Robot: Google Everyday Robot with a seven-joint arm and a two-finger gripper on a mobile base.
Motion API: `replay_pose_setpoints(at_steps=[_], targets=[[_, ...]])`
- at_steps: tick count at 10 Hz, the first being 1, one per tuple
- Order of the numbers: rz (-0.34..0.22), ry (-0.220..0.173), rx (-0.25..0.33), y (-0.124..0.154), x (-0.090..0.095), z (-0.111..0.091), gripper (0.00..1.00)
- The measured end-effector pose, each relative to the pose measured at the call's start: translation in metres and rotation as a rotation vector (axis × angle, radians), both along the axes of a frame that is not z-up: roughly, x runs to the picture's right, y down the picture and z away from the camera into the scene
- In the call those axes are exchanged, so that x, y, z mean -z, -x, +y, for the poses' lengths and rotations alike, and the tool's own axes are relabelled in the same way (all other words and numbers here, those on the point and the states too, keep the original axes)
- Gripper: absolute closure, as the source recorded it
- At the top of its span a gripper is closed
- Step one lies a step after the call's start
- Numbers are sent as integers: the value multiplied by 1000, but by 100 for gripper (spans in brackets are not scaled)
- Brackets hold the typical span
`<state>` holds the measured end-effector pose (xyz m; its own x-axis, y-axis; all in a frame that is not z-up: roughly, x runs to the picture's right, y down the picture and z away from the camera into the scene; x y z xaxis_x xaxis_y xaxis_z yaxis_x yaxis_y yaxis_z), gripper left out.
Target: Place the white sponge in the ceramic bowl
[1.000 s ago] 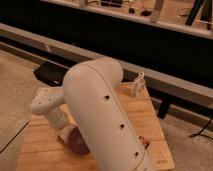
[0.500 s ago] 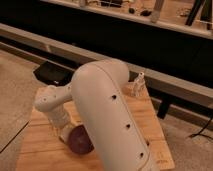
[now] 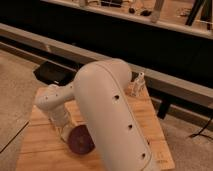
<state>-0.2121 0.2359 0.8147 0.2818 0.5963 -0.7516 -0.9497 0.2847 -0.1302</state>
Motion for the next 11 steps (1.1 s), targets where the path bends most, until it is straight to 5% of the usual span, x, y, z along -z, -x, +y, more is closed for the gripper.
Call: replay_pose_setpoints(at_steps=[11], targets=[[-87, -57, 3, 25, 27, -26, 100]])
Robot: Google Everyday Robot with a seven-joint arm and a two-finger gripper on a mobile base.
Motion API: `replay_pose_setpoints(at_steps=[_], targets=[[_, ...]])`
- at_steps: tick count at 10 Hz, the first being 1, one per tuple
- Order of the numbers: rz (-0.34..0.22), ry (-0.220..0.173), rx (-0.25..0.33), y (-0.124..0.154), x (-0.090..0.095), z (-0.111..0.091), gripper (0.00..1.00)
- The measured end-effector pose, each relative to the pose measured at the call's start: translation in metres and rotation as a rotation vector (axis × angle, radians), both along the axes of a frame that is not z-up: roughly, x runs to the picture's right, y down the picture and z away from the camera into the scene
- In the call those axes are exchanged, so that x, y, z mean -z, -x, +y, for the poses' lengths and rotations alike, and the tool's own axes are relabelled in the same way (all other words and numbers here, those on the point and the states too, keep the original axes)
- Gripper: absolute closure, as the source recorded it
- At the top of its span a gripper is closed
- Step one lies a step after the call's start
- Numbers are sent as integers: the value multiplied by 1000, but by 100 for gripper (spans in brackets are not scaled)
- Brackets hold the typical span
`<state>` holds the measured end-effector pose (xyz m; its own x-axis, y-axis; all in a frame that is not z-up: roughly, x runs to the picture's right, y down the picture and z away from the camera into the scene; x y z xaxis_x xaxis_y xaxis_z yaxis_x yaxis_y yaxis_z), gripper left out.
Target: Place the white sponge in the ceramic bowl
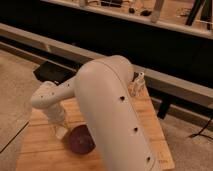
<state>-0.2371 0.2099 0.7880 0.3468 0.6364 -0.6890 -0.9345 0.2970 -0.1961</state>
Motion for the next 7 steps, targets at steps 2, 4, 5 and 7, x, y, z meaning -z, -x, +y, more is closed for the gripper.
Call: replay_pose_setpoints(at_steps=[2, 4, 5, 7], targets=[[-8, -10, 3, 1, 8, -6, 100], [-17, -18, 7, 2, 17, -10, 100], [-22, -22, 8, 2, 23, -13, 100], [-31, -30, 15, -1, 36, -19, 100]])
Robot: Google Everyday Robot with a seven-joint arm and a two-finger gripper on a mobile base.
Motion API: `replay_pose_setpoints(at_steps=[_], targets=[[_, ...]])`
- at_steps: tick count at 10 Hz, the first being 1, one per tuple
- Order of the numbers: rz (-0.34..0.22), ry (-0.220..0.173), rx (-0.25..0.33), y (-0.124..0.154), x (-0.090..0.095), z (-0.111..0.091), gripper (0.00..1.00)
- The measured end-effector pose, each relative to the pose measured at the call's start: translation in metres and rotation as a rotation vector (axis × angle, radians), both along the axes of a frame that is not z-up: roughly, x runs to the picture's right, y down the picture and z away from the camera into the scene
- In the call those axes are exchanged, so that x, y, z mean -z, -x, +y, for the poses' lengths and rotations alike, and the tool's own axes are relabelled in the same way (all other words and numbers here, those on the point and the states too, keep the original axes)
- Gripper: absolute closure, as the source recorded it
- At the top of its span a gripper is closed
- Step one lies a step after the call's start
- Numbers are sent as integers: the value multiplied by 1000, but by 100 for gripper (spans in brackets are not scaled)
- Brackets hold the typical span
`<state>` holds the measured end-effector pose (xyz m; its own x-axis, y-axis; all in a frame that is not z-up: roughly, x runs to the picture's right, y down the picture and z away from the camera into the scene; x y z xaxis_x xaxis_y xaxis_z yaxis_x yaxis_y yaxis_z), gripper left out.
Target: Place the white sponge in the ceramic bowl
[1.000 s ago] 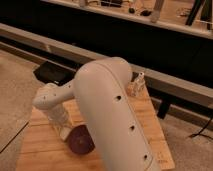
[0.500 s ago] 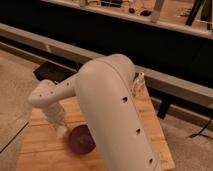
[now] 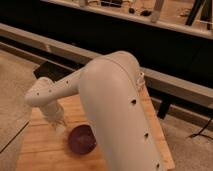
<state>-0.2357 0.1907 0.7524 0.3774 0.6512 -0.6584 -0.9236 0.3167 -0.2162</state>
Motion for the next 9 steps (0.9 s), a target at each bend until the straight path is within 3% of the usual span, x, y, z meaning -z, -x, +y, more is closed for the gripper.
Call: replay_pose_setpoints(at_steps=[5, 9], targets=[[-2, -1, 38, -37, 42, -16, 100], [44, 12, 49, -82, 55, -14, 100]])
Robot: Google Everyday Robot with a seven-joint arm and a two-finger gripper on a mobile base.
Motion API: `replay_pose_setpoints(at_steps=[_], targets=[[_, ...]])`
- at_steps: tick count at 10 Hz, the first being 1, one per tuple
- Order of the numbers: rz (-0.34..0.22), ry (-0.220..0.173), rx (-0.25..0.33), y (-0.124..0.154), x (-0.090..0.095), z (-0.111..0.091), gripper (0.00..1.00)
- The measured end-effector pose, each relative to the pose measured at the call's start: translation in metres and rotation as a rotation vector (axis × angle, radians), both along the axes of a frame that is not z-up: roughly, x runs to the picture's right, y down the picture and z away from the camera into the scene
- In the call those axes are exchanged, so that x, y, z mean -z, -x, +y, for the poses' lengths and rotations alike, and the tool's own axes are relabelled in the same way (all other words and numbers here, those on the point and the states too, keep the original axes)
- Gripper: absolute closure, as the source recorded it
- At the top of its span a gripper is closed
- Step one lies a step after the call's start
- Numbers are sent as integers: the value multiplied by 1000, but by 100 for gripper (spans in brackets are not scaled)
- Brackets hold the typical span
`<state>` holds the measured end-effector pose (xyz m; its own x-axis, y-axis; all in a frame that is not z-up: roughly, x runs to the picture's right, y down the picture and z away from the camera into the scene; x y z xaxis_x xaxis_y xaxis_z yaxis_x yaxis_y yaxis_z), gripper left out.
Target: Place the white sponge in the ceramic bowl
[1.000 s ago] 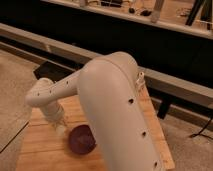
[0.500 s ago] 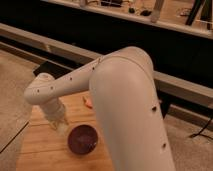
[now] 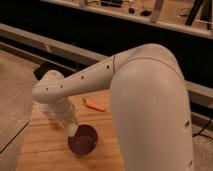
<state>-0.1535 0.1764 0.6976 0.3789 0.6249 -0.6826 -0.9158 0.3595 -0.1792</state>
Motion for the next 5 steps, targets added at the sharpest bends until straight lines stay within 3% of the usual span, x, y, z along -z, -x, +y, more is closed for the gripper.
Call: replay_pose_setpoints(at_steps=[5], targets=[[80, 70, 64, -27, -6, 29, 100]])
